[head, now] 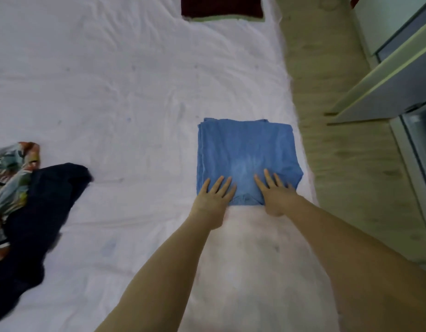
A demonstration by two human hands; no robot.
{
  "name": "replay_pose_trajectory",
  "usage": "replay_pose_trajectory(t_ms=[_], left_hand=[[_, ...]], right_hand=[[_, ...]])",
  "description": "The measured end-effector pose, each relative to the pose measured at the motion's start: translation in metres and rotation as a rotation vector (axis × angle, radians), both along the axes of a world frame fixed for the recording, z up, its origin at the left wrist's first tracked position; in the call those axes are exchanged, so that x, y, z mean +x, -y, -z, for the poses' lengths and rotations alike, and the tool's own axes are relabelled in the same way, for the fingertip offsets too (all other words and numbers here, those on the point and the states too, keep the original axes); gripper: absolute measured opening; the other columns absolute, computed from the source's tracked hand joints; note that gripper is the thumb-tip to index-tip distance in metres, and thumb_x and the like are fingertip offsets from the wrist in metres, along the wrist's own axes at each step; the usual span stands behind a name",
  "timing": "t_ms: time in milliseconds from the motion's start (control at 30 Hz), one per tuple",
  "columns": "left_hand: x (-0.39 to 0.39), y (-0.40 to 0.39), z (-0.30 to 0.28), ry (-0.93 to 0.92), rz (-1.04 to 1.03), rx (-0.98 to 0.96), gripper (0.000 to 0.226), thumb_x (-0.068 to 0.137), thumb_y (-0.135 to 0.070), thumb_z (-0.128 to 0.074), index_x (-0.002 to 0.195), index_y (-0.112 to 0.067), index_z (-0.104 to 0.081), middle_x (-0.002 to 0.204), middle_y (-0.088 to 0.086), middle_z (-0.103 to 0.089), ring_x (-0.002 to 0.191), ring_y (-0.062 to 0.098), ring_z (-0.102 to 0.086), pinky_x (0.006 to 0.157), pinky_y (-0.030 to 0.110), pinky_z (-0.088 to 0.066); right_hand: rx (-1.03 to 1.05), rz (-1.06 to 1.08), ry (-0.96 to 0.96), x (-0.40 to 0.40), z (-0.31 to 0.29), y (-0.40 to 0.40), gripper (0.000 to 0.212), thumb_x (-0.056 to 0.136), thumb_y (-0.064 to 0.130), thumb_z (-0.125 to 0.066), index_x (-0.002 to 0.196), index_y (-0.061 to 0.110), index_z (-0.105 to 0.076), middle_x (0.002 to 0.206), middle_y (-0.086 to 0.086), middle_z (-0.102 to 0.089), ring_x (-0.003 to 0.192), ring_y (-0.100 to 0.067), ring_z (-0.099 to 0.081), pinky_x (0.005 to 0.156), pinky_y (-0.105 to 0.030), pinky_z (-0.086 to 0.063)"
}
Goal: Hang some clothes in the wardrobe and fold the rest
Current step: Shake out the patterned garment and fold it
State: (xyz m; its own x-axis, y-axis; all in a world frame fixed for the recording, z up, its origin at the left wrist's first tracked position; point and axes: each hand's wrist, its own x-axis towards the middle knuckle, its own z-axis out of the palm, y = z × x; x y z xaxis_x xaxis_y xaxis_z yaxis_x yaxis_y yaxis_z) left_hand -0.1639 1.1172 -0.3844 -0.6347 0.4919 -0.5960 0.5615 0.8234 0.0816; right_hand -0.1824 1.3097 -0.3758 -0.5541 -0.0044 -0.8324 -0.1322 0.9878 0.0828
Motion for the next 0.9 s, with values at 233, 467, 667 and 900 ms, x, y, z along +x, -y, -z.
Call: replay_pose_trajectory(t_ms=[233, 467, 667, 900], left_hand=[[0.001, 0.132, -0.066, 0.031, -0.547, 0.104, 0.048, 0.093, -0.014, -0.042, 0.140, -0.012, -0.035, 0.141, 0.009, -0.042, 0.129, 0.026, -0.041, 0.100, 0.035, -0.037], [0.034, 0.353, -0.098, -0.036, -0.762, -0.022, 0.024, 0.095, -0.018, -0.041, 0.116, -0.015, -0.052, 0.120, 0.006, -0.055, 0.104, 0.027, -0.055, 0.073, 0.035, -0.039], [0.074, 0.503, -0.100, -0.195, -0.869, -0.021, 0.050, 0.091, -0.037, -0.049, 0.138, -0.021, -0.041, 0.144, 0.005, -0.040, 0.134, 0.029, -0.034, 0.109, 0.044, -0.031], [0.116, 0.587, -0.083, -0.006, -1.054, -0.129, 0.024, 0.094, -0.026, -0.047, 0.114, -0.017, -0.057, 0.120, 0.004, -0.061, 0.114, 0.026, -0.055, 0.111, 0.051, -0.026]], right_hand=[[-0.228, -0.092, -0.377, -0.001, -0.061, 0.148, 0.022, 0.093, 0.012, -0.043, 0.112, 0.008, -0.054, 0.118, -0.010, -0.058, 0.107, -0.029, -0.057, 0.082, -0.034, -0.042], [-0.494, -0.012, -0.262, 0.007, -0.075, 0.354, 0.032, 0.092, 0.007, -0.038, 0.119, 0.006, -0.054, 0.116, -0.011, -0.059, 0.101, -0.029, -0.057, 0.079, -0.033, -0.045], [-0.612, 0.038, -0.248, 0.014, -0.073, 0.496, 0.024, 0.092, 0.013, -0.042, 0.109, 0.007, -0.059, 0.102, -0.010, -0.066, 0.089, -0.030, -0.060, 0.078, -0.042, -0.051], [-0.677, 0.043, -0.157, 0.045, -0.081, 0.604, 0.022, 0.094, 0.017, -0.044, 0.105, 0.004, -0.059, 0.102, -0.012, -0.064, 0.090, -0.029, -0.059, 0.079, -0.042, -0.050]])
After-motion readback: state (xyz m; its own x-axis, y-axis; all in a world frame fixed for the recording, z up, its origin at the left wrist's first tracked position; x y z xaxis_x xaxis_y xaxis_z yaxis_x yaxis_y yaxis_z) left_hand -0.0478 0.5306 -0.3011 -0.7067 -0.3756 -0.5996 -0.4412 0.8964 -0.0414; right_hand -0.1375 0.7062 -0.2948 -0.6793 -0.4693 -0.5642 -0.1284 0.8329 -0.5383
